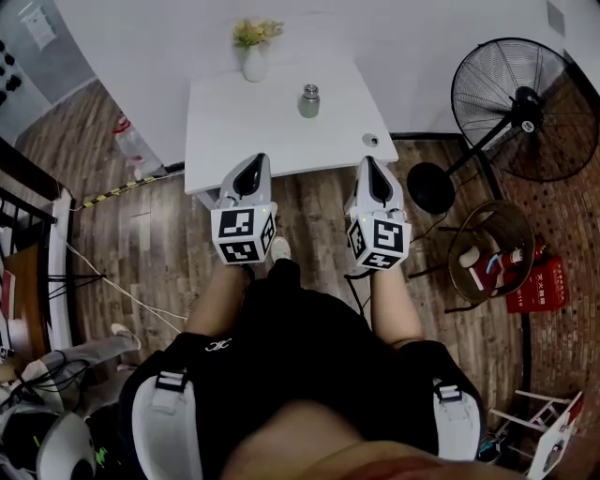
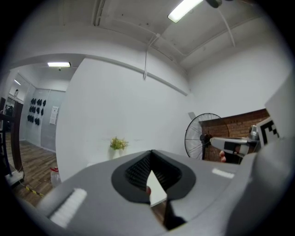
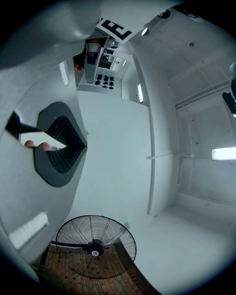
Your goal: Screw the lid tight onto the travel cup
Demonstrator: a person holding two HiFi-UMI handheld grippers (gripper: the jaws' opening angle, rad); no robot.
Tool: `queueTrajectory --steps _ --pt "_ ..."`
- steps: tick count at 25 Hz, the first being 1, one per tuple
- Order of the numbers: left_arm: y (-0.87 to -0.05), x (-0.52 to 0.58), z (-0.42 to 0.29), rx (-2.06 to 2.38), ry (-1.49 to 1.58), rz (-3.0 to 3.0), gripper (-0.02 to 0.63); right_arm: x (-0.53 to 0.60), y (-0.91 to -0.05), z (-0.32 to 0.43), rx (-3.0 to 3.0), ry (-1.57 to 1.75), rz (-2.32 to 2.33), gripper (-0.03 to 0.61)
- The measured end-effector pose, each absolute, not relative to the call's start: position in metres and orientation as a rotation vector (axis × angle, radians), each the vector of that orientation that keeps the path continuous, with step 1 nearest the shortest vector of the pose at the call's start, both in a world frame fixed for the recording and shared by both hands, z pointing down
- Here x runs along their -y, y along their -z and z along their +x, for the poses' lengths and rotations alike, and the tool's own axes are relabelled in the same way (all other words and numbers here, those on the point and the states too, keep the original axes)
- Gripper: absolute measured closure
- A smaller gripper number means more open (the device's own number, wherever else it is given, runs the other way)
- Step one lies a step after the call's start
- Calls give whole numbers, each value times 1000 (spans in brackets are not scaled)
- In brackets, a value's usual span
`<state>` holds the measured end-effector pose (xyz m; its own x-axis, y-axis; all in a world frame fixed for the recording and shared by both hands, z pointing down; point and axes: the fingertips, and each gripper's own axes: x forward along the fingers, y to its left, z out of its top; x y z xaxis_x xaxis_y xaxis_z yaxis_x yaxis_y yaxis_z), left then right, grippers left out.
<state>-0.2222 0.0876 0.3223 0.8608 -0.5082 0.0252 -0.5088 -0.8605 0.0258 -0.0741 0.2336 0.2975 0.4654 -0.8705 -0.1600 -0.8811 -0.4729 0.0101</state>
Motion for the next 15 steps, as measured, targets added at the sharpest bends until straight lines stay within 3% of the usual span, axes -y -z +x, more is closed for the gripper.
queueTrajectory --steps 15 --pt "-318 61 -113 783 -64 3027 563 -84 -285 29 -1555 -220 -2633 581"
